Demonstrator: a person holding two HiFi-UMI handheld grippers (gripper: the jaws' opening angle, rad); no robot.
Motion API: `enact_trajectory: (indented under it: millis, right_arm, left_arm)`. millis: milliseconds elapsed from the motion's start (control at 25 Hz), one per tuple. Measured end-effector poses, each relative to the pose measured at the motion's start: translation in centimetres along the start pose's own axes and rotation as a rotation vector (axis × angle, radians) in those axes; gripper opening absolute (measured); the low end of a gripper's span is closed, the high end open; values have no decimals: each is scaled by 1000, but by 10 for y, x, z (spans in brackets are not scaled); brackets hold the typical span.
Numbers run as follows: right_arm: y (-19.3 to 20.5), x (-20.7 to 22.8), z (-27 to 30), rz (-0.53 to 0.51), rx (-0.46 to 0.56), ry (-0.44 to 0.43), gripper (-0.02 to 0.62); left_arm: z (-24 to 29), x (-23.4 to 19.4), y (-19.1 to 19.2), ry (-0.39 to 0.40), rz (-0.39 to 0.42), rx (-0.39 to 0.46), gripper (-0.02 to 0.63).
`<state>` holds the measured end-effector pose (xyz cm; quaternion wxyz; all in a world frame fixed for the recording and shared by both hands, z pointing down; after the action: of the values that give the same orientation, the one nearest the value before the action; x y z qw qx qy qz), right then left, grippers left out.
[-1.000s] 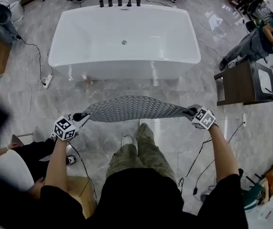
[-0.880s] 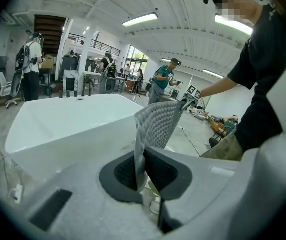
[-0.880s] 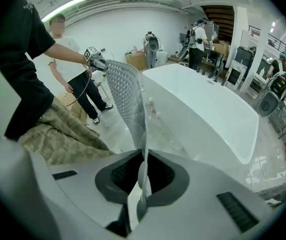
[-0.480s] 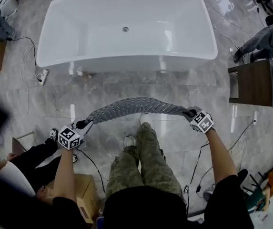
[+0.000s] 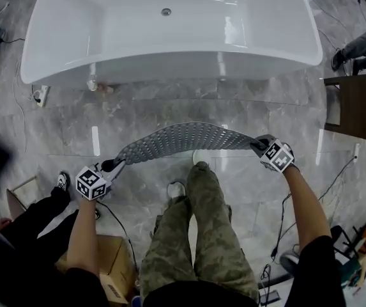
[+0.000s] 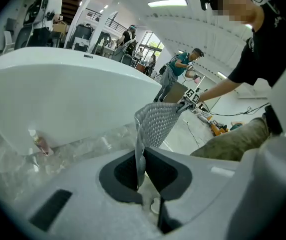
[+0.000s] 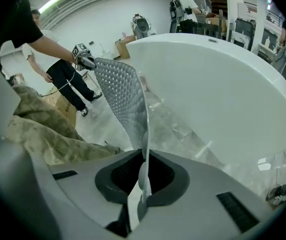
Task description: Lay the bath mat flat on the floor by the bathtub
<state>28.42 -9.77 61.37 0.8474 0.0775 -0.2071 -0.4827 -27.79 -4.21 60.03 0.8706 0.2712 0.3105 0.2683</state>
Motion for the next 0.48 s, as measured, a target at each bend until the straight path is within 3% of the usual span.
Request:
enact_trajectory:
  millis: [320, 480]
  right_arm:
    - [32, 38, 132, 10, -55, -6, 23]
    - [40, 64, 178, -13, -83, 29, 23]
  left_arm:
    - [92, -78, 78, -10, -16, -38, 23]
    - [132, -114, 89, -48, 24, -55, 23]
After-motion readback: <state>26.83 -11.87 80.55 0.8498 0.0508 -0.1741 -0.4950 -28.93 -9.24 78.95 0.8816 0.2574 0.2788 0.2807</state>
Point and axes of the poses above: the fingertips, and each gripper's own axes: z forward along the fingers, x to its right, y out of its underside, the point moved 8 cm from there along -z, backward along the fingers, and after that the axes turned 5 degrees about -y, right-handed, at the moved point
